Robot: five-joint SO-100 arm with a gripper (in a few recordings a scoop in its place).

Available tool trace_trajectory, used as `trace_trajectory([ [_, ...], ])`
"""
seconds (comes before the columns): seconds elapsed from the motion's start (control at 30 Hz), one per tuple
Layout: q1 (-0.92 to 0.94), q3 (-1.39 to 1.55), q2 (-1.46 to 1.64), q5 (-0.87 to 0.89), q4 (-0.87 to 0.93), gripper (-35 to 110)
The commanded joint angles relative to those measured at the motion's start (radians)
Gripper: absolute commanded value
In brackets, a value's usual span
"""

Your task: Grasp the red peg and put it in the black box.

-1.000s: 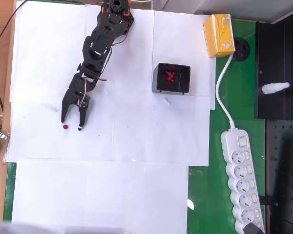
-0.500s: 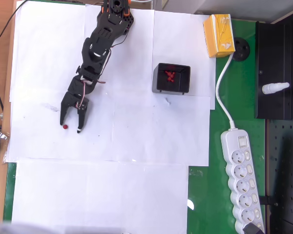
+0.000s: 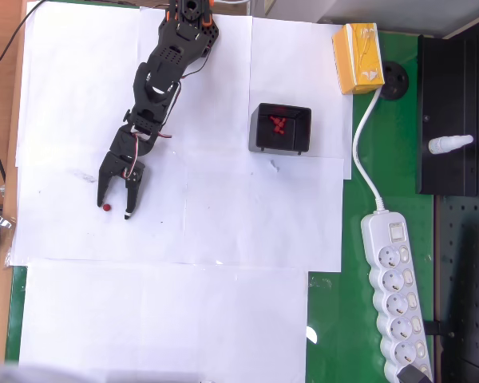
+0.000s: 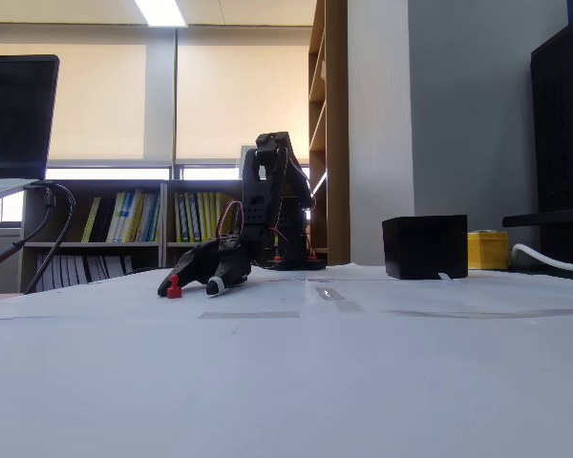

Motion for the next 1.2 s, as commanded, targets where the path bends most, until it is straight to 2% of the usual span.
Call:
trace_trajectory([
  [0.0, 0.021, 0.048, -0.011, -0.003, -0.008, 26],
  [0.33, 0.015, 0.051, -0.014, -0.009, 0.0, 21],
  [0.43, 0.011, 0.051, -0.015, -0.014, 0.009, 15],
  [0.67, 0.011, 0.051, -0.015, -0.014, 0.012, 14],
  [0.8, 0.014, 0.049, -0.015, -0.017, 0.014, 8],
  [1.0, 0.014, 0.048, -0.017, -0.017, 0.021, 8],
  [1.1, 0.014, 0.048, -0.02, -0.017, 0.037, 0],
  [1.17, 0.014, 0.048, -0.025, -0.017, 0.048, 0],
])
